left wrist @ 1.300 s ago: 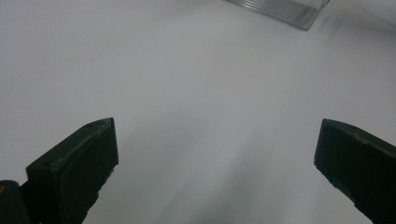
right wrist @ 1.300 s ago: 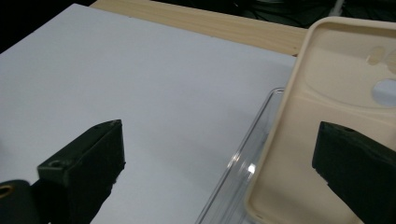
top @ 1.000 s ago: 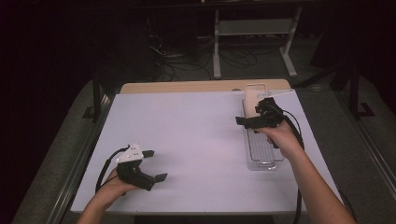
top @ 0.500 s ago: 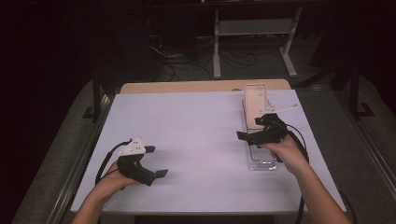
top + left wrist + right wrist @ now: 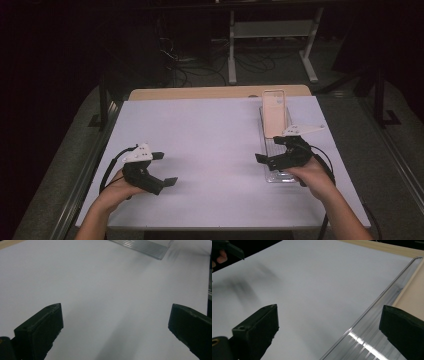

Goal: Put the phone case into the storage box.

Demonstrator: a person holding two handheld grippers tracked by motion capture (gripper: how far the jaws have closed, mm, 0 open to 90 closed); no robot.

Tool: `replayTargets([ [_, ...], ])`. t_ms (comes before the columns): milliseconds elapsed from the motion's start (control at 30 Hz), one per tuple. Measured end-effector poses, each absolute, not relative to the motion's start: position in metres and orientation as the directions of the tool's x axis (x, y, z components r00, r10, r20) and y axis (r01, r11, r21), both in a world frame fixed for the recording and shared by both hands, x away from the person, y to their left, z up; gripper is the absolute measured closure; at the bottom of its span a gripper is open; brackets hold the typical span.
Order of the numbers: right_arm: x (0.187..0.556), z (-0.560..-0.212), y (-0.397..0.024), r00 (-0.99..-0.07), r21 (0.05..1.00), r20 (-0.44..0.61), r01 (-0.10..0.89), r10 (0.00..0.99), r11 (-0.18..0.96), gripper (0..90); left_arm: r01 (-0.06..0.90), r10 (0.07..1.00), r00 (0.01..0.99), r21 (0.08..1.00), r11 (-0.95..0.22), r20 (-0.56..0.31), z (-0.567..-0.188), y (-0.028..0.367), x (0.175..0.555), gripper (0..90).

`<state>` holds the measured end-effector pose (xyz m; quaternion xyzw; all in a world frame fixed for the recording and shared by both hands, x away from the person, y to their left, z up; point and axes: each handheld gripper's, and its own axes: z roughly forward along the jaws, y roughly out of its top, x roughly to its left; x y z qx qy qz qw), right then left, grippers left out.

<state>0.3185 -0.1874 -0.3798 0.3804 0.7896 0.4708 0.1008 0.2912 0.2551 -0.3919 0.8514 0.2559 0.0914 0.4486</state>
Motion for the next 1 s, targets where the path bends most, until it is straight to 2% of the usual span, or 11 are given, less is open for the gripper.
replayTargets([
  [433, 0.299, -0.391, -0.198, -0.7, 0.826, 0.21, 0.501, 0.682, 0.259, 2.1, 0.357, 0.516, 0.853, 0.808, -0.47, -0.077, -0.385, 0.253, 0.287, 0.0],
  [1000, 0.297, -0.398, -0.194, -0.723, 0.817, 0.19, 0.491, 0.664, 0.302, 2.1, 0.35, 0.509, 0.858, 0.811, -0.469, -0.076, -0.384, 0.254, 0.286, 0.0],
])
